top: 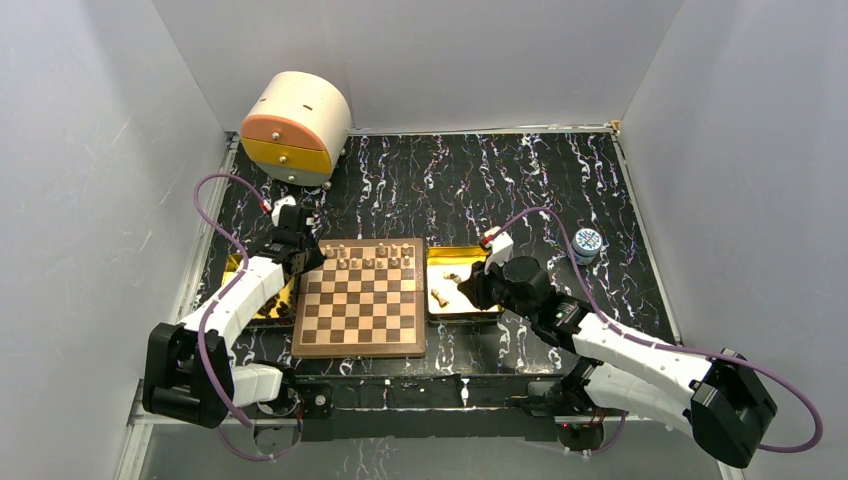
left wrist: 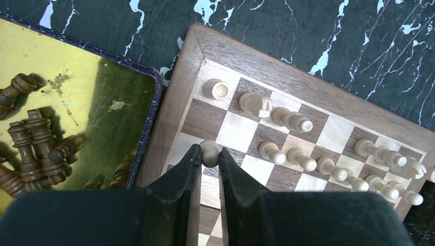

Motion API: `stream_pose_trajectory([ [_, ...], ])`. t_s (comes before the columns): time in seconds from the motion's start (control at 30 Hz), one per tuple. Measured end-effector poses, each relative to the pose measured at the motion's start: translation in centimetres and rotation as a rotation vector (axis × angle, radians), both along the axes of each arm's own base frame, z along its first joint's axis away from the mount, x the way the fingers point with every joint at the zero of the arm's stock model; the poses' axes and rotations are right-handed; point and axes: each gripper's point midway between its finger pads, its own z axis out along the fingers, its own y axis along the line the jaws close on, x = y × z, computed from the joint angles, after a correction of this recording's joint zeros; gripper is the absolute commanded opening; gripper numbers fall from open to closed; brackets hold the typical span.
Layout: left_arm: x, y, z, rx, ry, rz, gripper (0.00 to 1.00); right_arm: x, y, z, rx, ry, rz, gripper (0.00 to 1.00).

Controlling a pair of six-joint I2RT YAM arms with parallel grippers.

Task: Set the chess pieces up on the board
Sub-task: Place the chess piece on the chessboard.

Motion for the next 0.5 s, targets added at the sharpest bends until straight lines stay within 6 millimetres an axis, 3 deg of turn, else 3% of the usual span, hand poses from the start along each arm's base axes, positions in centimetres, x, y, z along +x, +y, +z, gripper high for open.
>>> stream_pose_trajectory([
  [0.5,0.64,0.79,-1.0,0.031,-0.034,0.039,0.0,0.01,0.01,-0.1,-0.002,0.003,0.0,0.11],
])
